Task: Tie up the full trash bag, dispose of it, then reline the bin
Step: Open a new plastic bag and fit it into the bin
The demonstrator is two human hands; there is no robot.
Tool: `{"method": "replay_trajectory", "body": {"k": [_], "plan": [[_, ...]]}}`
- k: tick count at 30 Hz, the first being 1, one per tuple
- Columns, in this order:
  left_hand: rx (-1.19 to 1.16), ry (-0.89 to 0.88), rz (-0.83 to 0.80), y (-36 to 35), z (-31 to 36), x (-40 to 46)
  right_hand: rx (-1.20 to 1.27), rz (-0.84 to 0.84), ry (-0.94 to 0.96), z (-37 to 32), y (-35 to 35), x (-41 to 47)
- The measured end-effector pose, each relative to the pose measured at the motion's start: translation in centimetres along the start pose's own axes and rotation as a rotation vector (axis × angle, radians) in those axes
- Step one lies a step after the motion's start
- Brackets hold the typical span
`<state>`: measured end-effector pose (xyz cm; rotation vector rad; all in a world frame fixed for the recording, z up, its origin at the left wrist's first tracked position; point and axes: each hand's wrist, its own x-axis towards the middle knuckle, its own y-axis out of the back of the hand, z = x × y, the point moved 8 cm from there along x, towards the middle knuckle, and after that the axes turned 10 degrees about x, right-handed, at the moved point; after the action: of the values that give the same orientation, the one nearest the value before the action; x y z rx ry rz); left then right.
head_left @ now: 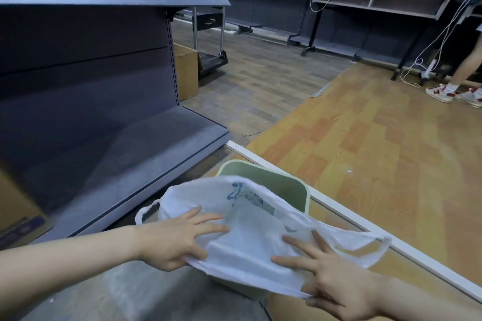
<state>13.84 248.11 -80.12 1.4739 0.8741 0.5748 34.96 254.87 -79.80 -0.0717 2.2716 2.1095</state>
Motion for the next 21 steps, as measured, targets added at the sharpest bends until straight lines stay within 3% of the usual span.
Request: {"method": "replay_trajectory", "body": {"k": [2,3,7,9,11,13,16,19,21], "plan": [[-0.083,0.028,-0.120,-1.2,-0.3,-0.3,0.158,0.017,-0.004,-0.1,-0.6,-0.3],[-0.125,0.044,-0.103,-1.1,-0.4,-0.4,0.232,0.063,-0.005,0.0,-0.5,-0.5],[-0.166,0.197,0.378,2.0,-1.8,-1.1,0.275,0.485,-0.114,1.9,3.4,-0.4],[-0.157,0.285,0.474,2.7,-3.4,-1.4,0.164,0.558,-0.130,2.6,4.6,0.2],[-0.124,0.304,0.395,2.5,-4.7,-0.9,0.104,0.533,-0.191,4.0,5.0,0.6],[-0.139,0.322,0.194,1.0,-5.6,-0.6,0.135,0.494,-0.264,5.6,4.8,0.6],[-0.119,0.335,0.048,-0.9,-5.6,-0.1,0.113,0.308,-0.294,6.6,2.6,1.0],[-0.157,0.392,0.051,-1.9,-5.5,0.4,0.078,0.144,-0.302,6.7,0.2,0.9],[-0.128,0.384,0.181,-1.6,-5.5,0.7,0.172,0.135,-0.345,7.3,-1.2,0.7]]}}
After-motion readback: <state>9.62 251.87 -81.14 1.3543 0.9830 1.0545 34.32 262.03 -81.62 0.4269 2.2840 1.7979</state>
